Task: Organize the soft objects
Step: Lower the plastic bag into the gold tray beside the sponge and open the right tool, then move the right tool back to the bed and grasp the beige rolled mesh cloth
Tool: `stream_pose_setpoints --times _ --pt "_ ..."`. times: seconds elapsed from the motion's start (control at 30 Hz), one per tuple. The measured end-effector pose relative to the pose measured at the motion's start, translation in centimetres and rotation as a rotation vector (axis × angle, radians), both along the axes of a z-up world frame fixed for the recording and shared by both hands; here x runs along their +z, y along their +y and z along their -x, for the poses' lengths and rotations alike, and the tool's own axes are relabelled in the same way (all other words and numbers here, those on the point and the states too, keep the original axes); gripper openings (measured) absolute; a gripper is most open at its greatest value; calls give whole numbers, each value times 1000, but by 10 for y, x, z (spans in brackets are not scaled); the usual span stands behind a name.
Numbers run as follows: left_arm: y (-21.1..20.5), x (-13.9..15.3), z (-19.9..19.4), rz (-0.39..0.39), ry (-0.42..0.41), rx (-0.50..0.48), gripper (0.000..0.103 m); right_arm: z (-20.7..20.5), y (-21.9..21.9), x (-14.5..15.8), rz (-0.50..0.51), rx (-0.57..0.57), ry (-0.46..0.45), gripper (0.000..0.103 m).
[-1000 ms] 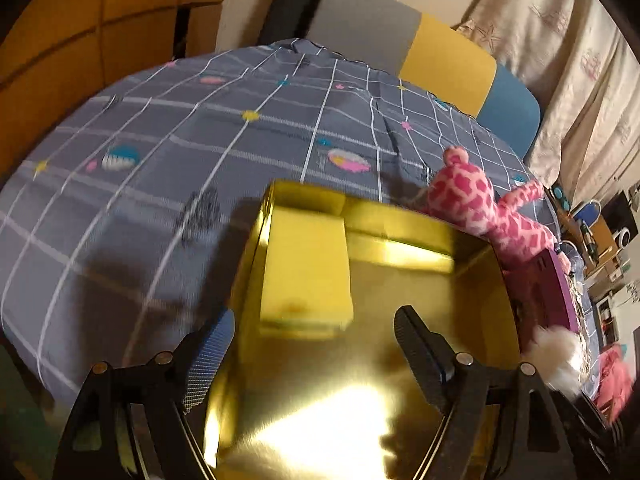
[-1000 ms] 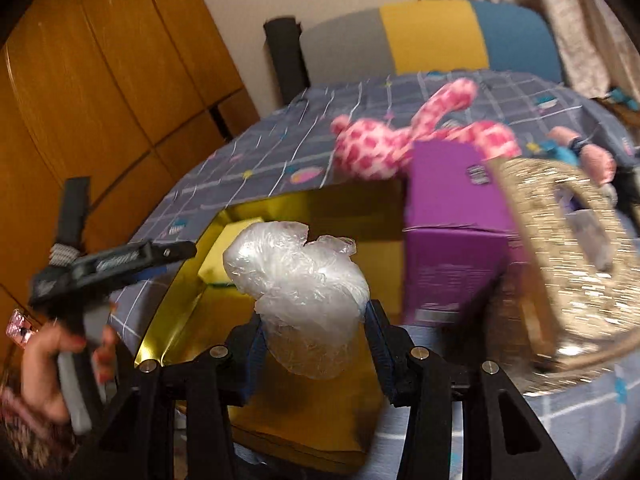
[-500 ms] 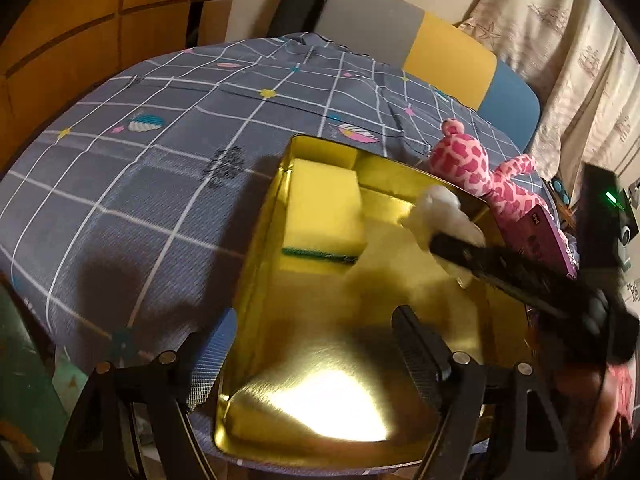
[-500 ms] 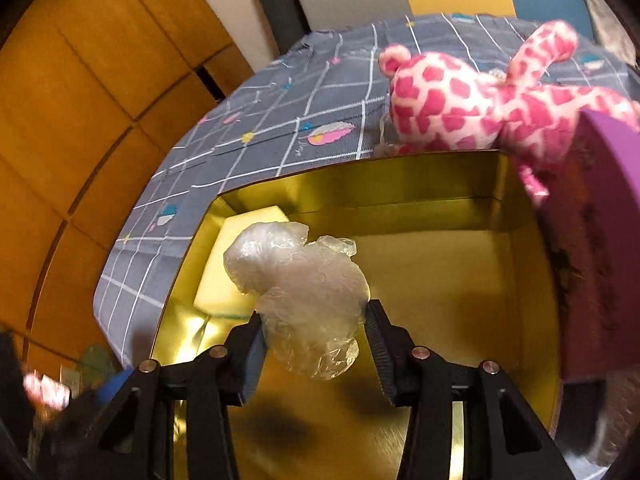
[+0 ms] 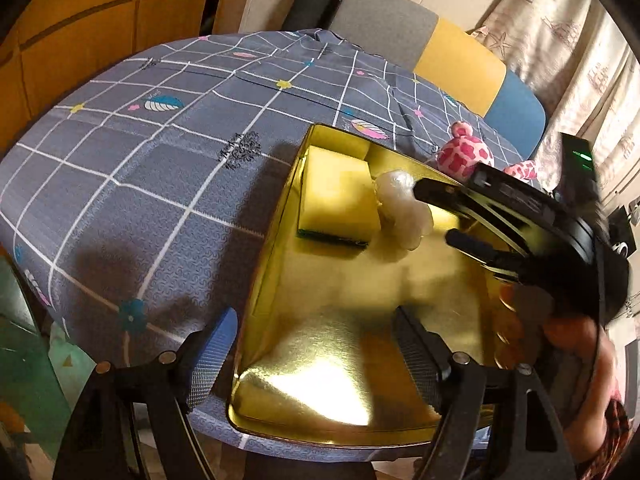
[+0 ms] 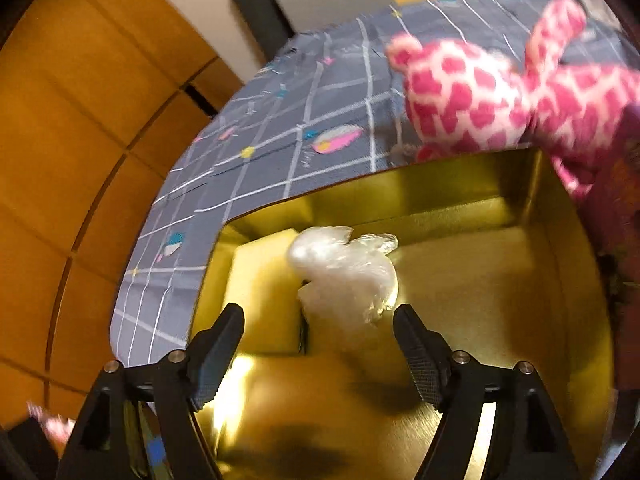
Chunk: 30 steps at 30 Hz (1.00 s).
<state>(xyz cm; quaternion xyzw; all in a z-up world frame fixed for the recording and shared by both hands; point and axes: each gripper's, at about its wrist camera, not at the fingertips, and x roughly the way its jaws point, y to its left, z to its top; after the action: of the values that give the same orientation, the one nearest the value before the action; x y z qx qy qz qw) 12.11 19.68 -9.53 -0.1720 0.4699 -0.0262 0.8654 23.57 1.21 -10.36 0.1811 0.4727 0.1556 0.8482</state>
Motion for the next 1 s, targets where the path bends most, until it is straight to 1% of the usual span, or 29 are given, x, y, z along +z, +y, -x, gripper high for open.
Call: stream_pose_setpoints --times 0.13,0.23,0.33,0.43,0.5,0.63,0.83,0.97,1.0 --pt "-2 0 0 -7 2 21 80 26 -9 20 40 41 -75 79" --pt "-2 1 3 2 -3 42 80 49 -18 40 85 65 -167 79" --pt "-5 9 8 30 -49 45 80 75 -27 66 145 82 -277 80" --pt "-12 16 10 25 -81 38 80 90 -39 82 175 72 -341 81" --pt "-21 20 11 30 -95 16 80 101 -51 93 182 47 -376 81" --pt "-41 24 12 61 -123 -44 80 115 -78 107 184 -5 -413 81" --pt "-87 30 18 119 -164 -201 80 129 -129 116 177 -111 -428 81" --pt "-117 34 22 155 -174 -301 80 141 -170 119 182 -211 -444 81" --pt "-126 35 24 163 -180 -333 80 146 -185 120 189 -254 -456 81"
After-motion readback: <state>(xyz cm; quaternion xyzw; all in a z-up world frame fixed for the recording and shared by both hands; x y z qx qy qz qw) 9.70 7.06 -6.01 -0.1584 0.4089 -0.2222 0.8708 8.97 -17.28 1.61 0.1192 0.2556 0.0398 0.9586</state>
